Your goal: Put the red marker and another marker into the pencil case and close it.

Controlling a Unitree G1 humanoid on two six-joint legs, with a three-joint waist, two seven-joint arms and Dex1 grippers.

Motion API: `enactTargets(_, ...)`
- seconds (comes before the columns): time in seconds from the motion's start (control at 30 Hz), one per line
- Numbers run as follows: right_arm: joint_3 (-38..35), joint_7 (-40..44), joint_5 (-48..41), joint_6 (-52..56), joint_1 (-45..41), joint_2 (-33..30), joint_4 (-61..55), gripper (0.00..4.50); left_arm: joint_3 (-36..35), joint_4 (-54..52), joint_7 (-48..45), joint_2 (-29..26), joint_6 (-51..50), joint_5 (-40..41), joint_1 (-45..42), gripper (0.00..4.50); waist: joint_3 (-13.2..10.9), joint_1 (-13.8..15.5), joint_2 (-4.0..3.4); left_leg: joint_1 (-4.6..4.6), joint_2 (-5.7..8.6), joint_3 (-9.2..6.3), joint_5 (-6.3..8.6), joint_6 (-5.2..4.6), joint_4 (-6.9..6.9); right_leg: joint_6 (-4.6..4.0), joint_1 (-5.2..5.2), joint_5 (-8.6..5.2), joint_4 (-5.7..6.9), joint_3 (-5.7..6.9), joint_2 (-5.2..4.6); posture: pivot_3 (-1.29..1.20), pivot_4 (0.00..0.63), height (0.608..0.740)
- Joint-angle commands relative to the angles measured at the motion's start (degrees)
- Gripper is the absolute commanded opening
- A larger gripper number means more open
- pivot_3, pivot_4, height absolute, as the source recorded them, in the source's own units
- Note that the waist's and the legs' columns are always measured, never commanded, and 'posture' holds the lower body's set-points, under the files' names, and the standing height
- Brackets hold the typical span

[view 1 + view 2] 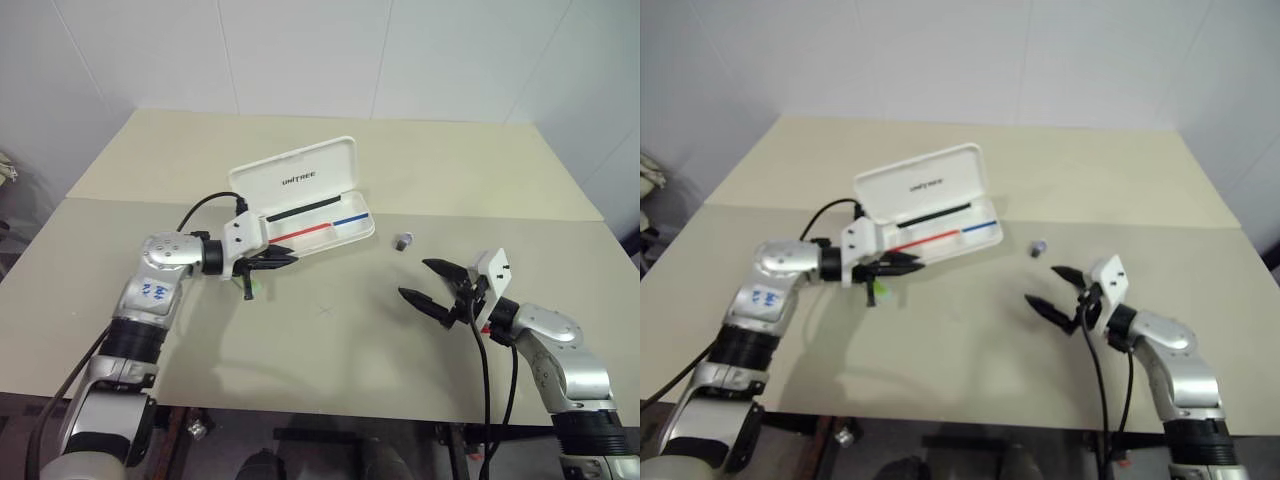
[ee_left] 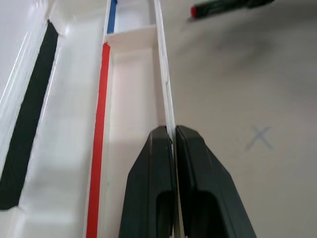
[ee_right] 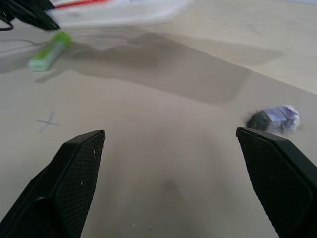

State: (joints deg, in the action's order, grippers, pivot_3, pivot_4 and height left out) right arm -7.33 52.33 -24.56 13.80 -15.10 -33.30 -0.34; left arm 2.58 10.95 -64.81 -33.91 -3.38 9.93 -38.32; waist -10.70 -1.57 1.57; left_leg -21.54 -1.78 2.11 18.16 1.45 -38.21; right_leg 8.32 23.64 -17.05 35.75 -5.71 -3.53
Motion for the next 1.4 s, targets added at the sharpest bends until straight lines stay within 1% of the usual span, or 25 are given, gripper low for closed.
enactTargets(0.03, -2.6, 3.5, -2.5, 0.4, -0.9, -3.1, -1.5, 4.50, -1.9, -10.0, -2.0, -2.7, -3.6, 4.8, 3.7, 0.01, 0.0, -0.1, 0.00, 0.02, 0.00, 0.00, 0.00, -0.01, -0.01, 0.00, -0.01, 0.00, 0.01, 0.00, 0.00, 0.00, 0.150, 0.740)
enactTargets(0.2, -4.0, 9.4, -6.2, 2.7, -1.4, -8.3, -2.7, 4.50, -1.4, -18.4, -4.3, -6.9, -8.0, 7.5, 10.0, 0.01, 0.0, -0.1, 0.00, 0.04, -0.01, -0.01, 0.00, 0.00, -0.01, -0.01, -0.02, 0.00, -0.01, 0.00, 0.02, 0.00, 0.150, 0.740)
enactTargets(0.33, -5.4, 13.2, -5.1, 0.7, -1.7, -12.6, 0.5, 4.50, 0.0, -21.8, -5.3, -9.2, -10.1, 7.4, 12.8, 0.01, 0.0, -0.2, 0.00, 0.09, -0.01, 0.00, 0.00, -0.01, -0.02, -0.04, -0.04, -0.02, -0.15, -0.01, 0.02, 0.00, 0.150, 0.740)
enactTargets(0.43, -6.0, 15.8, -5.3, 0.2, -1.5, -15.0, 1.5, 4.50, 0.9, -22.7, -5.9, -9.6, -10.2, 7.1, 13.6, 0.01, 0.0, -0.1, 0.00, 0.11, 0.00, 0.00, 0.00, -0.01, -0.03, -0.04, -0.06, -0.02, -0.14, -0.01, 0.02, 0.00, 0.150, 0.740)
enactTargets(0.53, -6.5, 17.2, -5.0, -0.5, -1.4, -16.0, 2.3, 4.50, 2.5, -23.3, -5.5, -9.2, -11.0, 6.5, 14.0, 0.01, 0.0, -0.1, 0.00, 0.11, 0.00, 0.00, 0.00, -0.01, -0.02, -0.06, -0.06, -0.03, -0.16, -0.01, 0.03, 0.00, 0.150, 0.740)
enactTargets(0.7, -7.0, 17.0, -5.3, -0.1, -0.8, -16.1, 1.1, 4.50, 6.5, -21.5, -4.3, -8.4, -9.0, 2.6, 13.6, 0.01, 0.0, -0.1, 0.00, 0.11, 0.00, 0.00, 0.00, -0.01, -0.02, -0.05, -0.05, -0.03, -0.17, -0.02, 0.03, 0.00, 0.150, 0.740)
enactTargets(0.87, -7.6, 15.9, -6.4, 1.3, 1.3, -15.8, -2.0, 4.50, 8.9, -20.7, -3.2, -7.4, -8.5, 0.5, 12.7, 0.01, 0.0, -0.1, 0.00, 0.11, 0.00, 0.01, 0.00, -0.01, -0.03, -0.06, -0.05, -0.03, -0.15, -0.03, 0.03, 0.00, 0.150, 0.740)
enactTargets(1.13, -9.5, 14.7, -10.1, 4.4, 4.1, -15.1, -7.4, 4.50, 11.8, -16.0, -1.4, -5.7, -4.0, -4.5, 11.8, 0.01, 0.0, 0.0, 0.00, 0.12, 0.01, 0.00, 0.00, -0.01, -0.06, -0.05, -0.06, -0.03, -0.12, -0.03, 0.03, 0.00, 0.150, 0.740)
enactTargets(1.4, -8.0, 11.1, -10.5, 5.5, 5.2, -12.7, -10.5, 4.50, 13.6, -13.2, -1.1, -4.2, 0.6, -7.2, 11.6, 0.01, 0.0, 0.0, 0.00, 0.12, 0.01, 0.00, 0.00, -0.01, -0.07, -0.06, -0.06, -0.03, -0.11, -0.03, 0.03, 0.00, 0.150, 0.740)
